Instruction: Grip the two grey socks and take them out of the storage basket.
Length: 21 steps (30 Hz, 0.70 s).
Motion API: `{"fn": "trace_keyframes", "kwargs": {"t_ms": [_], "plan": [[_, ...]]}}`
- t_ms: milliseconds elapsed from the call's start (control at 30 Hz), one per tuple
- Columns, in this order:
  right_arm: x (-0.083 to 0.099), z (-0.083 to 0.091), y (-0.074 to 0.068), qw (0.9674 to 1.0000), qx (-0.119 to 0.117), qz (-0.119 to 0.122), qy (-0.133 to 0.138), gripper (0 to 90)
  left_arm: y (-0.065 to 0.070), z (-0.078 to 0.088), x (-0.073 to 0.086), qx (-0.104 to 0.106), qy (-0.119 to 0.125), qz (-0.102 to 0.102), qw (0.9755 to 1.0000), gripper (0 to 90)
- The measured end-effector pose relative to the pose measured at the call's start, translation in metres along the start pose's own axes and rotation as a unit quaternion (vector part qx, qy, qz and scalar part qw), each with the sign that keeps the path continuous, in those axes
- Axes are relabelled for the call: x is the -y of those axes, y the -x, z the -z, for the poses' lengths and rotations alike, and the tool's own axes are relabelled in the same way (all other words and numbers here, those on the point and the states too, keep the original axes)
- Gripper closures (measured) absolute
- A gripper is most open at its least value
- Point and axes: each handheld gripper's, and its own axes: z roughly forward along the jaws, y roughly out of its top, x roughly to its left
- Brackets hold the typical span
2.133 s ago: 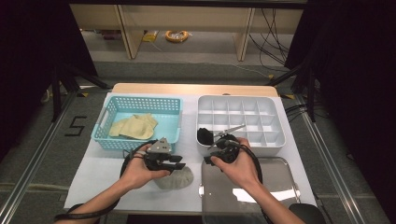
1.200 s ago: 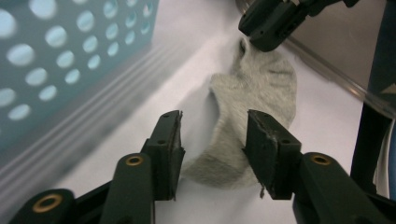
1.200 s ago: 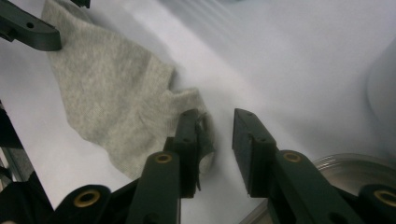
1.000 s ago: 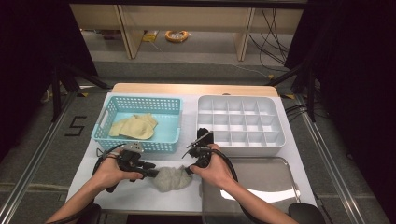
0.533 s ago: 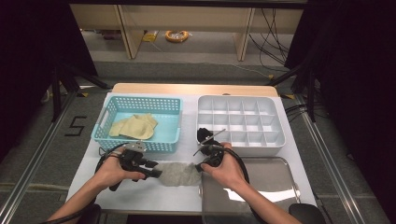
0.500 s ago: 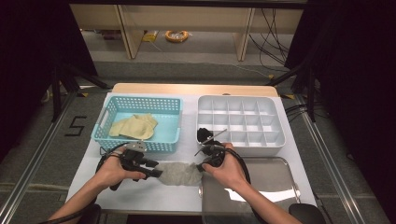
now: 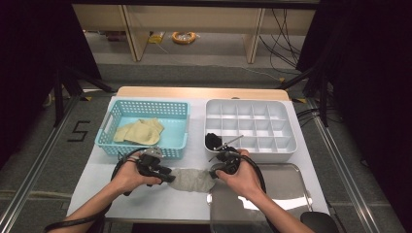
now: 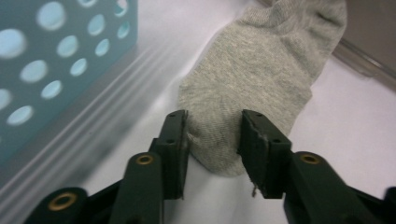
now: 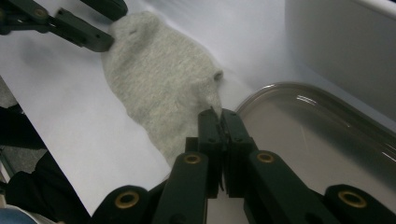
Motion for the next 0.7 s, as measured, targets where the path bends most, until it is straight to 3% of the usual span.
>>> {"fn": "trace_keyframes", "kwargs": {"t_ms": [133,200,333,367,433,533,667,700], "plan": [[0.000,0.000,-0.001,1.0000,-0.005,-0.004,-0.003,88.8,0.008,-0.004,-0.002,-0.034,-0.014,-0.049,0.9981,72.2],[0.001,0.000,-0.002,1.0000,-0.004,-0.005,-0.003,88.7,0.010,-0.006,-0.002,-0.035,-0.016,-0.050,0.9980,81.2],[0.000,-0.001,-0.005,1.0000,-0.007,0.000,0.002,88.7,0.014,-0.002,-0.004,-0.042,-0.039,-0.039,0.9976,85.0],[0.001,0.000,-0.007,0.9999,-0.008,-0.008,-0.003,88.6,0.015,0.002,-0.003,-0.041,-0.043,-0.034,0.9977,85.1],[0.000,-0.001,-0.009,0.9998,-0.019,0.001,0.001,88.6,0.015,0.014,0.000,-0.045,-0.037,-0.032,0.9978,85.1],[-0.001,-0.006,-0.016,0.9996,-0.028,0.006,-0.004,88.3,0.010,0.032,0.011,-0.053,-0.047,-0.022,0.9972,84.8],[-0.004,-0.022,-0.026,0.9991,-0.032,0.018,-0.018,87.3,0.003,0.039,0.025,-0.049,-0.067,-0.022,0.9963,81.8],[-0.005,-0.025,-0.028,0.9990,-0.031,0.020,-0.023,85.9,0.002,0.040,0.027,-0.046,-0.067,-0.012,0.9966,77.8]]}}
